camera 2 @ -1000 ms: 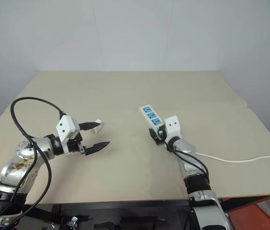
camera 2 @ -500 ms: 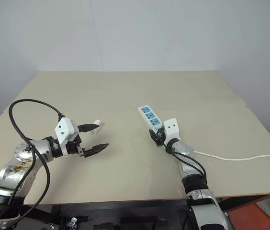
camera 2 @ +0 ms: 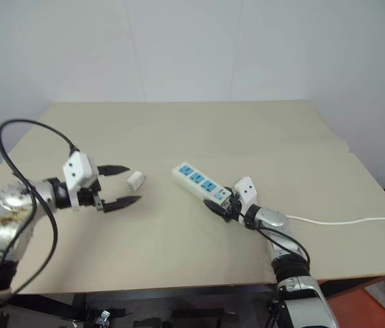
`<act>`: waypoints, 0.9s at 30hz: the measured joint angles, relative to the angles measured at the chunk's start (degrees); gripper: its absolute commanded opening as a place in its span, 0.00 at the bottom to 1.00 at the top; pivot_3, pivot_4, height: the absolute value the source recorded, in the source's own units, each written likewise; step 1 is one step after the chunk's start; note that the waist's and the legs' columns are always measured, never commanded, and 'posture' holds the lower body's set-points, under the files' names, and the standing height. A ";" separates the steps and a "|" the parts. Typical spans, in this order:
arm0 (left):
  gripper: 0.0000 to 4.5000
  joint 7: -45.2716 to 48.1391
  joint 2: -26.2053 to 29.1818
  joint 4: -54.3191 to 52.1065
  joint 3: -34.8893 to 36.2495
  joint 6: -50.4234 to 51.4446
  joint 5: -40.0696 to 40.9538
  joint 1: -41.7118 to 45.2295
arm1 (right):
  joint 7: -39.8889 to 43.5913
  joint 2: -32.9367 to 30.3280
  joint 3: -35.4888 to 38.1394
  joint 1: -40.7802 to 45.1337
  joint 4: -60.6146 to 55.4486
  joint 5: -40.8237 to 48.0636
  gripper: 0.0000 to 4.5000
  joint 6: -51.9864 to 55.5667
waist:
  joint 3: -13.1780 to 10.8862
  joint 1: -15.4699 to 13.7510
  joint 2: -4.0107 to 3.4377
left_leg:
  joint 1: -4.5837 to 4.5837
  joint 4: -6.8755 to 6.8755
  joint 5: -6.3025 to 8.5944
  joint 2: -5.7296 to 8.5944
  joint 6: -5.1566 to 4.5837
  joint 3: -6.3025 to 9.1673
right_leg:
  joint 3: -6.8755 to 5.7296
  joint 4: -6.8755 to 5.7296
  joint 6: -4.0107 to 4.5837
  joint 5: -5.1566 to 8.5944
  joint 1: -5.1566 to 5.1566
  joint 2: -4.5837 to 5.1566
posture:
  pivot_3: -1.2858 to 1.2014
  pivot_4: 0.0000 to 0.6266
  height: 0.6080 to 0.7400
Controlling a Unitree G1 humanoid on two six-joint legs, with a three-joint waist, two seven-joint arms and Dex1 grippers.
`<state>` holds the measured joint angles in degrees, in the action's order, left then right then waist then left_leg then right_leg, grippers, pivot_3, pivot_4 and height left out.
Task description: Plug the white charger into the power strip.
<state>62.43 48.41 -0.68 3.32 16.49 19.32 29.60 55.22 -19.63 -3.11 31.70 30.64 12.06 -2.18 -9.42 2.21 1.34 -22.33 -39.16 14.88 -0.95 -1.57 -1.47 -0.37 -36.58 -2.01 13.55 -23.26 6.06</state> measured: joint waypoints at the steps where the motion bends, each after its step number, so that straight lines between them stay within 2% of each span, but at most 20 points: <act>1: 1.00 2.26 0.84 3.31 -1.28 -1.54 -1.12 3.11 | 3.61 -1.48 -1.08 -0.53 -1.45 0.40 0.76 0.42 | -0.01 -0.14 0.01 | -0.02 0.00 0.00 0.00 0.00 -0.01 | -0.01 0.01 0.00 0.00 0.00 -0.02 | 0.52 0.24 1.00; 4: 1.00 7.55 1.83 12.89 -5.02 -5.39 -4.63 11.28 | 12.03 -4.23 -3.79 -1.50 -4.05 0.66 0.76 1.15 | -0.04 -0.19 0.04 | -0.04 -0.01 0.00 0.03 0.00 -0.08 | 0.00 0.03 -0.01 0.00 0.00 -0.02 | 0.52 0.24 1.00; 7: 1.00 11.48 1.22 23.65 -9.70 -8.97 -9.62 19.73 | 17.10 -5.50 -5.41 -1.55 -5.51 0.68 0.76 1.14 | -0.07 -0.15 0.07 | -0.04 -0.02 0.00 0.03 0.00 -0.22 | -0.01 -0.02 -0.03 0.01 0.00 -0.03 | 0.52 0.24 1.00; 14: 1.00 15.58 -5.14 50.03 -23.64 -10.01 -26.26 38.59 | 17.57 -4.36 -6.25 -0.81 -4.97 -0.54 0.76 -0.63 | -0.14 0.05 0.19 | -0.19 -0.03 -0.01 0.02 0.00 -0.42 | -0.04 -0.12 -0.07 0.04 -0.10 -0.07 | 0.52 0.24 1.00; 19: 1.00 9.56 -13.19 66.01 -24.24 -2.23 -30.78 50.12 | 16.50 -3.26 -6.31 -1.14 -5.46 -0.59 0.76 -1.06 | -0.24 0.08 0.35 | -1.09 -0.41 -0.02 0.01 0.00 -0.22 | -0.09 -0.52 -0.09 0.02 -0.98 -0.05 | 0.52 0.24 1.00; 22: 1.00 4.71 -17.33 70.30 -23.68 3.94 -31.73 53.63 | 15.30 -2.79 -6.34 -1.89 -6.40 -0.62 0.76 -1.06 | -0.25 0.30 0.36 | -1.19 -0.57 -0.02 -0.01 0.00 -0.11 | -0.13 -0.53 -0.10 0.02 -1.00 -0.05 | 0.52 0.24 1.00; 27: 1.00 -0.73 -20.03 73.59 -22.68 12.86 -33.06 56.30 | 13.23 -2.59 -6.35 -3.84 -8.84 -0.63 0.76 -0.88 | -0.28 0.39 0.38 | -1.17 -0.58 -0.01 -0.01 -0.01 -0.04 | -0.10 -0.55 -0.11 0.03 -1.00 -0.05 | 0.52 0.24 1.00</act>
<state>61.70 28.38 72.91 -19.35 29.35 -13.74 85.90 68.46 -22.22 -9.46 27.86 21.80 11.43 -3.05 -9.71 2.60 1.72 -23.51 -39.74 14.87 -0.95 -1.58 -1.51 -0.47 -37.13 -2.13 13.58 -24.26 6.00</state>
